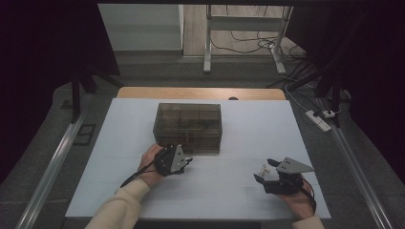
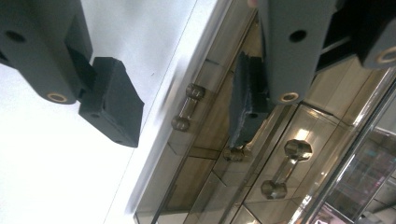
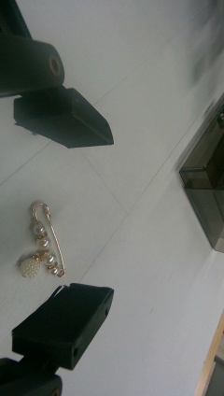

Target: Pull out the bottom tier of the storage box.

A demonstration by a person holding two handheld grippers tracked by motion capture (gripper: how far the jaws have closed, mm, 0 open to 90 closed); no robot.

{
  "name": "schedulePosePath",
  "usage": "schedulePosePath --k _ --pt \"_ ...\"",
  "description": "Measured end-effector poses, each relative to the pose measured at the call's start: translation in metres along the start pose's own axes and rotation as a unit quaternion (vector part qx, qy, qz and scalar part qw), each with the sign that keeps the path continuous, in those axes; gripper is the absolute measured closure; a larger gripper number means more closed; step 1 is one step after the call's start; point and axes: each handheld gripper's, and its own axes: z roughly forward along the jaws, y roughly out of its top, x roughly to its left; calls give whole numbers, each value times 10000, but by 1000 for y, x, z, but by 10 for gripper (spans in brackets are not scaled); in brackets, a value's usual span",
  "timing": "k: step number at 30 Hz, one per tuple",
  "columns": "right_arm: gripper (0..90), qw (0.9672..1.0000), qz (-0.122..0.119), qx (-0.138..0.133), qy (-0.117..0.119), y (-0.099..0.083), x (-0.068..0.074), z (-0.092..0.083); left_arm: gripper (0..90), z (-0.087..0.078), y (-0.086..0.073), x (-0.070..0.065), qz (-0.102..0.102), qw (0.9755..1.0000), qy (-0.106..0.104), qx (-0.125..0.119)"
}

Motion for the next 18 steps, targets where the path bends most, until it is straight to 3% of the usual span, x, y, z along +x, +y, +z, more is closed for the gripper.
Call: schedulePosePath --k 12,18 --pt "211 10000 -3 6 -1 0 0 0 393 -1 -1 10 -231 9991 -351 85" --pt "211 10000 -21 17 -13 0 0 0 389 -2 -3 16 -258 9987 -404 174"
